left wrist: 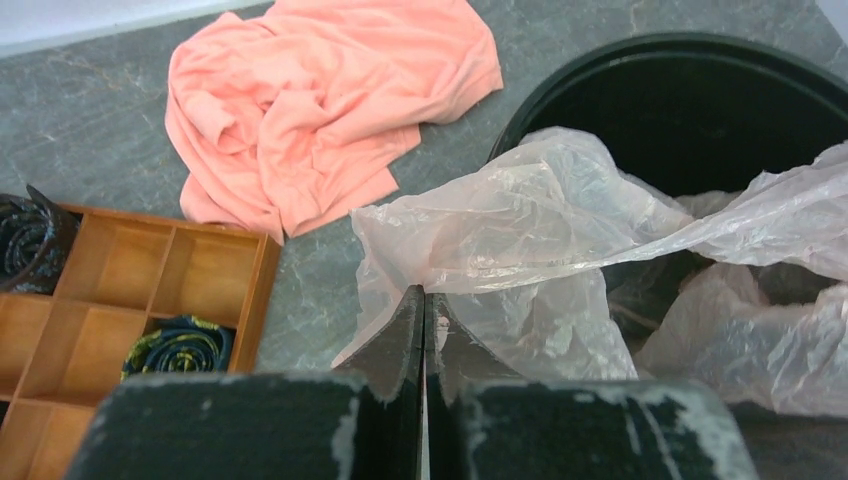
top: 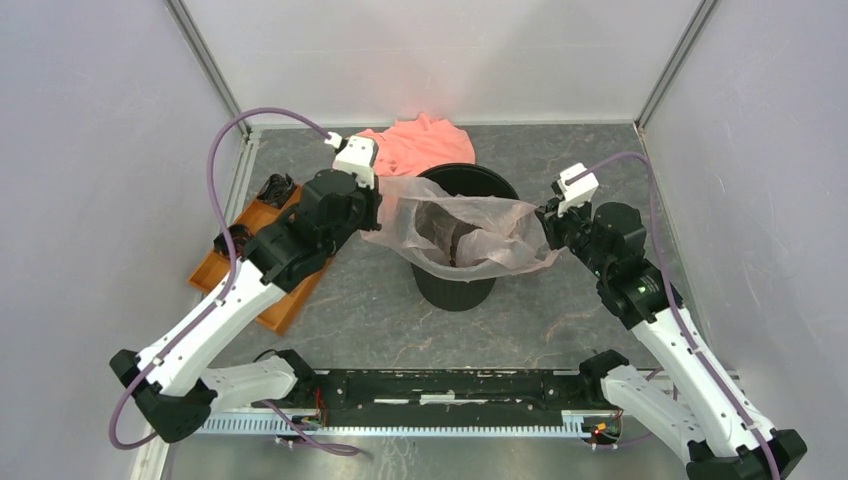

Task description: Put the trash bags into the trash bin

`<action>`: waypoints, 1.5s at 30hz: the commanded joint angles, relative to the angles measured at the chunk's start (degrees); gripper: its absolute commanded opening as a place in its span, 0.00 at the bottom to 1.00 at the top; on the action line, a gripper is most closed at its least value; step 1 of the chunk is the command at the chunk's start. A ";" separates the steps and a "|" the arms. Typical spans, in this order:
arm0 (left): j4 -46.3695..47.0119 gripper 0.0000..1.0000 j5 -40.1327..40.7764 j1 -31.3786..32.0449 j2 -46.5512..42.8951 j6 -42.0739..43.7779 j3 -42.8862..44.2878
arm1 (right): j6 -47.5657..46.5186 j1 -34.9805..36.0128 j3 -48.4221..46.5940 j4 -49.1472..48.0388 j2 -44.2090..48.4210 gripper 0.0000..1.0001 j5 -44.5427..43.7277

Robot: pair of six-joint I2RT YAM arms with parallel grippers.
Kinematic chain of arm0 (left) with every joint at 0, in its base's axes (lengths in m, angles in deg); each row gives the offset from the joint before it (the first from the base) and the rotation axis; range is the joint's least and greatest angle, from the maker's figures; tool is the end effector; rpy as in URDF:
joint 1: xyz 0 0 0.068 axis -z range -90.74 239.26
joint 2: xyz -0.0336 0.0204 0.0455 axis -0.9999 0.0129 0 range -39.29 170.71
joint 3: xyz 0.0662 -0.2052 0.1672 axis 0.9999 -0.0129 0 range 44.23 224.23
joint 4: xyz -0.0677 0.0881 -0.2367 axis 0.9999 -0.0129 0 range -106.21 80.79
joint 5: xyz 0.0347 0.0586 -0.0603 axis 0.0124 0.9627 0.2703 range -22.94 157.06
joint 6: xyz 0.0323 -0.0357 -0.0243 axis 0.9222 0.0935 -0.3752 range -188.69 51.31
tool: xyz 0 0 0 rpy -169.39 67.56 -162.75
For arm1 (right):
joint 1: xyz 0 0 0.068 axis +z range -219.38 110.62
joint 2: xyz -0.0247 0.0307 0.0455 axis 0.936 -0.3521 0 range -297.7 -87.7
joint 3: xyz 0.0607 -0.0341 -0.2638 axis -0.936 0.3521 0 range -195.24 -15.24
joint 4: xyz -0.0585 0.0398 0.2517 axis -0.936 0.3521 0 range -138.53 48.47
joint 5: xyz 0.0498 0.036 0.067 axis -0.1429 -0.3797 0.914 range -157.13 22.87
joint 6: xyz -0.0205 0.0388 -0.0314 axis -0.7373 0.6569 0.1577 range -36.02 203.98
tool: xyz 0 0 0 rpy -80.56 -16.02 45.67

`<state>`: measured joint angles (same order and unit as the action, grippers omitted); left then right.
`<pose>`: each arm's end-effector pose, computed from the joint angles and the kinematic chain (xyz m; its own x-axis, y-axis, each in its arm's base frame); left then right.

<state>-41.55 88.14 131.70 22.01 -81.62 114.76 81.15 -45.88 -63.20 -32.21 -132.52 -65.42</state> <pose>0.1739 -0.1418 0.4015 -0.3686 0.0543 -0.9280 0.3109 0.9480 -0.0681 0.1654 0.0730 0.3478 -0.1877 -0.1356 -0.9728 -0.4351 0.8994 -0.0414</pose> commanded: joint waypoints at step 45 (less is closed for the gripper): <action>6.88 0.02 -23.59 -16.20 27.31 -10.79 12.69 | 6.78 -1.45 8.01 -16.44 -8.94 0.00 -2.55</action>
<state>-35.80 66.46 116.55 49.04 -89.45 129.27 87.38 -47.03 -51.31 -47.55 -142.48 -69.70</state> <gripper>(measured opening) 0.028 0.007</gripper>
